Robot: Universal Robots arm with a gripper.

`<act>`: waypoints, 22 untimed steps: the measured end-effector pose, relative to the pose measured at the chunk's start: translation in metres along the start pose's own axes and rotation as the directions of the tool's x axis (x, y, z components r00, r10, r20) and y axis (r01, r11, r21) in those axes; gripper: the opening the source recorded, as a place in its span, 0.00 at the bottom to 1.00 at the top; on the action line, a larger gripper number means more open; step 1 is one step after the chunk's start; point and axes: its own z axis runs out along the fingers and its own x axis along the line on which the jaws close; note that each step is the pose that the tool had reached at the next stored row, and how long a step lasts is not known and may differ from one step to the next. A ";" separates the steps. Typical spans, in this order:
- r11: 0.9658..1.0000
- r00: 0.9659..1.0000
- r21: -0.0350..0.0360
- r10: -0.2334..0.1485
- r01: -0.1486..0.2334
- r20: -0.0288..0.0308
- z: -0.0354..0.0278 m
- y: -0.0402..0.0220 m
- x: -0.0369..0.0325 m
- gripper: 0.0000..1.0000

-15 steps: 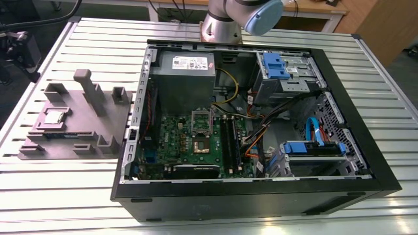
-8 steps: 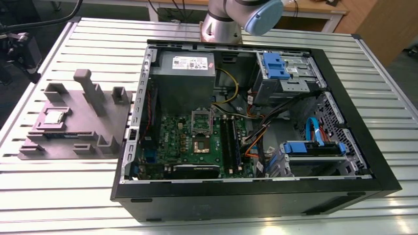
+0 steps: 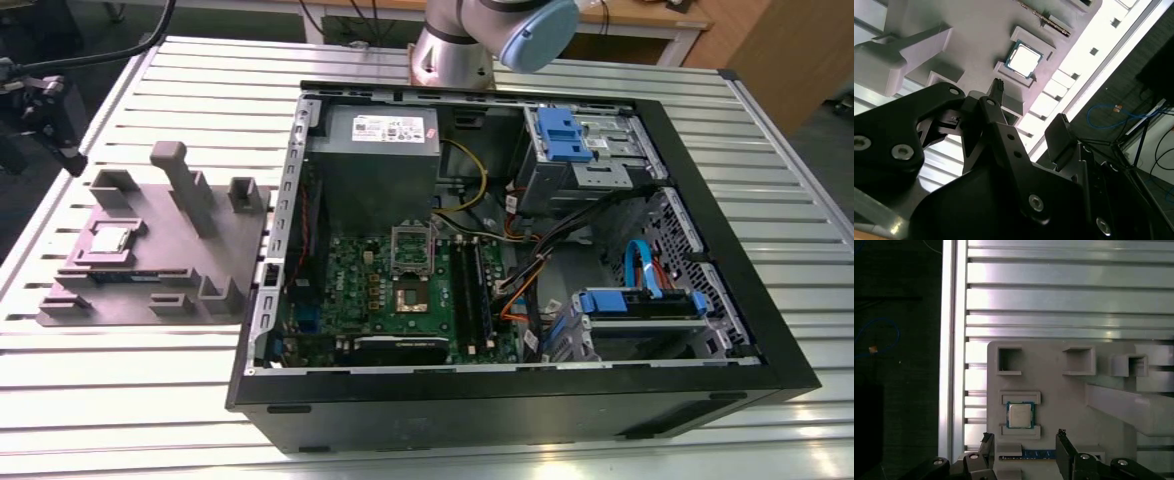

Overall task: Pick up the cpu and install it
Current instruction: 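Pick up the cpu and move it towards the insertion slot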

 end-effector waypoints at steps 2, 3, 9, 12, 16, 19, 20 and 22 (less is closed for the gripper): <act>1.000 1.000 0.000 0.000 0.000 0.000 0.0027 -0.0002 -0.0011 0.60; 1.000 1.000 0.000 0.000 0.000 0.000 0.0043 -0.0004 -0.0019 0.60; 1.000 1.000 0.000 0.000 0.000 0.000 0.0148 -0.0011 -0.0061 0.60; 1.000 1.000 0.000 0.000 0.000 0.000 0.0202 -0.0015 -0.0060 0.60; 1.000 1.000 0.000 0.000 0.000 0.000 0.0274 -0.0020 -0.0059 0.60; 1.000 1.000 0.000 0.005 -0.005 0.000 0.0330 -0.0029 -0.0058 0.60; 1.000 1.000 0.000 0.008 -0.008 0.000 0.0348 -0.0033 -0.0058 0.60; 1.000 1.000 0.000 0.014 -0.014 0.000 0.0383 -0.0038 -0.0056 0.60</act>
